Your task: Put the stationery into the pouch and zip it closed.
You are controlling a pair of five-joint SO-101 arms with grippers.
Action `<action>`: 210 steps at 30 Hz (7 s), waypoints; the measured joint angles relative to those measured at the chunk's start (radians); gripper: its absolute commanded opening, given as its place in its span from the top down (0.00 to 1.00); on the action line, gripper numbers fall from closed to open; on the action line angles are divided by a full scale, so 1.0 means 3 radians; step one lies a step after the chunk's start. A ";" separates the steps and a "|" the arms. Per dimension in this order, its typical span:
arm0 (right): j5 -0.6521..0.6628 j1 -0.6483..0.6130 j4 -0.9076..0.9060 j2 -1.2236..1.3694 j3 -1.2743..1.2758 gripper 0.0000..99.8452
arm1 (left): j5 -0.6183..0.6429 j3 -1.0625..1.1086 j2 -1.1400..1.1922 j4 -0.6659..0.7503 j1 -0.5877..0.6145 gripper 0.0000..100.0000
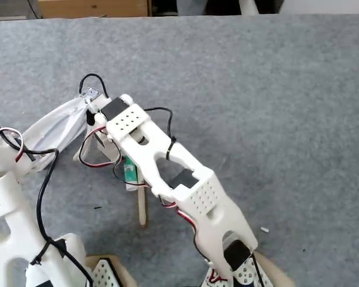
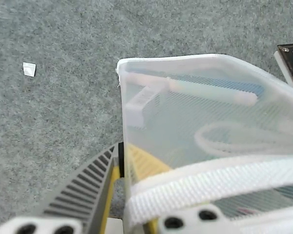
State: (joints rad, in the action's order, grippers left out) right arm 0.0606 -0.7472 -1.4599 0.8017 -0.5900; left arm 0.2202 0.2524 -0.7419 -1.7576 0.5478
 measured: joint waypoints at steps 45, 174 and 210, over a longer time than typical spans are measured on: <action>0.0256 0.0220 -0.0655 0.0066 -0.1453 0.99 | 0.0000 0.0000 0.0000 0.0000 0.0000 0.97; 0.0864 -0.0440 0.3330 -0.4843 0.3381 0.99 | -0.0179 -0.0061 0.0404 0.0000 -0.0921 0.97; 0.1233 -0.0327 0.3355 -0.4843 0.3642 0.98 | -0.0179 -0.0061 0.0419 0.0015 -0.0921 0.97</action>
State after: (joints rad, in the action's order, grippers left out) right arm 0.4304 -0.8454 -0.4534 -0.6513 0.5025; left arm 0.1665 0.2340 -0.6160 -1.7530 0.2716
